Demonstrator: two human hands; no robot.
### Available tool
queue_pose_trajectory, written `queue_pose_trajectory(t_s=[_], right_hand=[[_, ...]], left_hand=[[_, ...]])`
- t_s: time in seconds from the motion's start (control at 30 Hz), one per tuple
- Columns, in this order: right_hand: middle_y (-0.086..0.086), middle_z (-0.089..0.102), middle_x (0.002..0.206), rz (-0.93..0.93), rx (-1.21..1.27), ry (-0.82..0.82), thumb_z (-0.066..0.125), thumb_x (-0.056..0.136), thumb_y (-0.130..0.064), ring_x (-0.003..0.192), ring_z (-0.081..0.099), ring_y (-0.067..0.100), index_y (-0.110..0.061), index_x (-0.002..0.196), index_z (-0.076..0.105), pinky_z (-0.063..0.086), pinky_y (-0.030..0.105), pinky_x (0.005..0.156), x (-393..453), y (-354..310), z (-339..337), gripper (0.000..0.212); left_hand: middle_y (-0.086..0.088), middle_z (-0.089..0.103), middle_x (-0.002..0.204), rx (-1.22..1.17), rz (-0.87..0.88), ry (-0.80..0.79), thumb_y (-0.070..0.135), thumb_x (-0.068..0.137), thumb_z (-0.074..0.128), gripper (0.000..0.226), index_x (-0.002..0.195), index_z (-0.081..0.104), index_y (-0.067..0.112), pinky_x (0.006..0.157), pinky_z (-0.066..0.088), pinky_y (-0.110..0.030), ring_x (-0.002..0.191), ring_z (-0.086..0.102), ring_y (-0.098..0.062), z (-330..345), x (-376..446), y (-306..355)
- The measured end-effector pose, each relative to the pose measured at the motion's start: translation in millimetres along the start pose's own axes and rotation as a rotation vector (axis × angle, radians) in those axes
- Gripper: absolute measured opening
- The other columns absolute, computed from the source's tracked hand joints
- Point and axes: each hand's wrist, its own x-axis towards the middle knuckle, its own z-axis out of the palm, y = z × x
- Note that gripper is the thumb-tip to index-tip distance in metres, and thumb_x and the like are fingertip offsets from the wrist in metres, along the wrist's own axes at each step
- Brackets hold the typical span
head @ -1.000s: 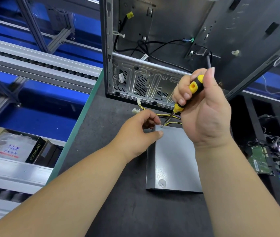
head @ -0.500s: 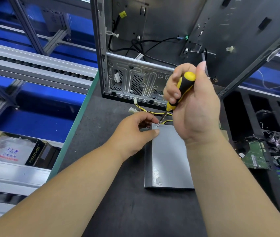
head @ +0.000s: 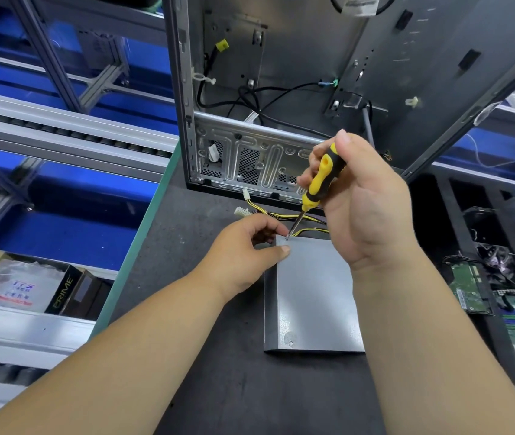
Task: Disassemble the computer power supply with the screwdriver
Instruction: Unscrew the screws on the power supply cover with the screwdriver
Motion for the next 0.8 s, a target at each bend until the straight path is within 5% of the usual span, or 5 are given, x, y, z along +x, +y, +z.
queue_pose_trajectory(t_s=[0.1,0.27,0.47,0.67,0.8], right_hand=[[0.003,0.053,0.072,-0.016,0.064,-0.043,0.046,0.099,-0.025,0.068,0.051,0.018,-0.010,0.079,0.063,0.041,0.038,0.080,-3,3,2,0.031],[0.003,0.043,0.063,-0.102,0.064,-0.148,0.036,0.102,-0.023,0.061,0.036,0.017,-0.008,0.094,0.063,0.028,0.029,0.062,-4,11,7,0.031],[-0.001,0.029,0.047,-0.052,0.114,-0.145,0.036,0.094,-0.025,0.045,0.019,0.015,-0.013,0.068,0.043,0.011,0.036,0.052,10,9,10,0.028],[0.001,0.040,0.056,0.017,0.102,-0.046,0.027,0.106,-0.026,0.052,0.037,0.018,-0.015,0.052,0.045,0.033,0.031,0.057,21,5,1,0.058],[0.000,0.029,0.046,0.042,0.157,-0.117,0.023,0.107,-0.042,0.045,0.024,0.016,-0.013,0.053,0.050,0.014,0.037,0.058,15,9,8,0.067]], left_hand=[[-0.006,0.068,0.099,-0.021,0.011,0.008,0.008,0.081,0.076,0.026,0.089,0.069,0.031,0.089,0.052,-0.029,0.096,0.064,-0.020,1,1,-1],[-0.004,0.069,0.096,-0.044,0.018,0.005,0.008,0.080,0.076,0.025,0.088,0.070,0.031,0.087,0.052,-0.025,0.095,0.064,-0.020,1,2,-4],[0.006,0.064,0.094,-0.083,0.072,-0.014,0.005,0.080,0.075,0.026,0.095,0.064,0.024,0.086,0.049,-0.021,0.089,0.060,-0.007,2,3,-8],[-0.004,0.065,0.100,-0.061,0.076,-0.009,0.008,0.080,0.076,0.026,0.096,0.064,0.025,0.090,0.051,-0.025,0.096,0.062,-0.019,2,4,-11],[0.000,0.065,0.096,-0.069,0.085,-0.016,0.012,0.078,0.074,0.023,0.094,0.064,0.025,0.090,0.050,-0.027,0.094,0.061,-0.017,2,4,-10]])
